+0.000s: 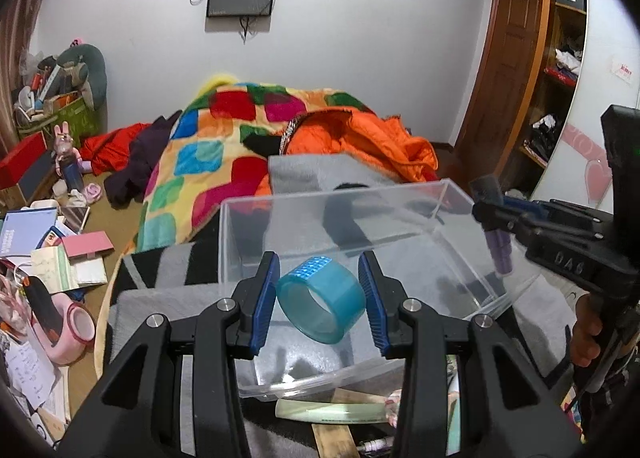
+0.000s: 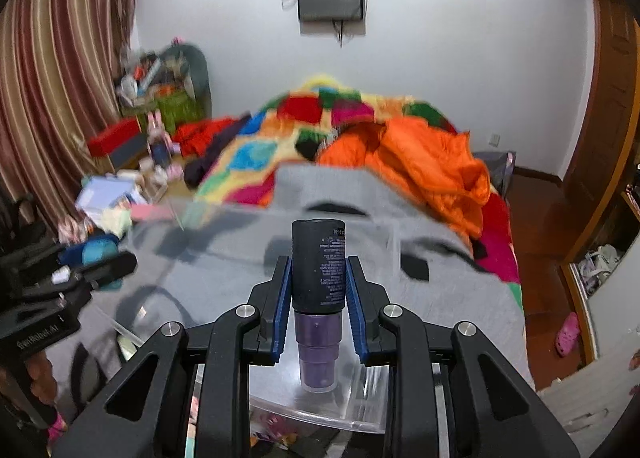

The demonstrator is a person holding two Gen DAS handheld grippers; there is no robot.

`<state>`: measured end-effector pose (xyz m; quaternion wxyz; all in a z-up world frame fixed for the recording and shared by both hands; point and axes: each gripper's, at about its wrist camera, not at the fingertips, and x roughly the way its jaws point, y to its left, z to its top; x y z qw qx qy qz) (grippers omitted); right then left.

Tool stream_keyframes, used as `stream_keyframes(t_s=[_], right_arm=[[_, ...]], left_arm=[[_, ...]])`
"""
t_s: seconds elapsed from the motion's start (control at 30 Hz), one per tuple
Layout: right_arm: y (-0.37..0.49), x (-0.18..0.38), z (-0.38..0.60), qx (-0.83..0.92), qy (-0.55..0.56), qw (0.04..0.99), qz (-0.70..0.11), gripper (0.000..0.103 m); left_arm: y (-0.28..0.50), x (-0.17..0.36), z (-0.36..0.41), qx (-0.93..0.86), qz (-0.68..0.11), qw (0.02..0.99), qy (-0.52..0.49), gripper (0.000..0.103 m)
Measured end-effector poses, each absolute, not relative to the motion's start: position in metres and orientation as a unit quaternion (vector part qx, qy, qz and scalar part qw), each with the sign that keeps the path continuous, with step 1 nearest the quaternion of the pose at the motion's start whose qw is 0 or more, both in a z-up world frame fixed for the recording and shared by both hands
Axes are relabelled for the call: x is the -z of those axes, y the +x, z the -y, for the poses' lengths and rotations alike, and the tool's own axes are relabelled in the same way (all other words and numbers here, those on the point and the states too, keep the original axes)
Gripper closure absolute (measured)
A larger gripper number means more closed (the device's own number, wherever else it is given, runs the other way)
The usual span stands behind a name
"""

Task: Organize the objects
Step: 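Lift and carry the purple cylinder and teal tape over the clear box with both tools, then open both tools to drop the purple cylinder and teal tape into the box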

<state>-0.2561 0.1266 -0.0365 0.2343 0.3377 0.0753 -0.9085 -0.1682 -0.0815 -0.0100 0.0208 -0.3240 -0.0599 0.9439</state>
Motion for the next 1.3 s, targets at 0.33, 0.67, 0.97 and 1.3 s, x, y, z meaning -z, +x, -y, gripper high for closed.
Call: stream_keyframes(t_s=[0.33, 0.67, 0.97, 1.3], right_arm=[[-0.262, 0.067, -0.111, 0.882, 0.385, 0.245, -0.121, 0.08], [-0.261, 0.073, -0.102, 0.875, 0.392, 0.254, -0.132, 0.08], [-0.257, 0.071, -0.102, 0.873, 0.394, 0.256, -0.131, 0.072], [-0.238, 0.043, -0.115, 0.893, 0.354, 0.255, -0.114, 0.05]], left_arm=[[-0.187, 0.034, 0.077, -0.933, 0.05, 0.015, -0.357, 0.062], [-0.19, 0.042, 0.071, -0.928, 0.028, 0.016, -0.371, 0.062], [-0.184, 0.041, 0.069, -0.926, 0.033, 0.022, -0.375, 0.059], [-0.162, 0.016, 0.071, -0.935, 0.043, 0.023, -0.351, 0.035]])
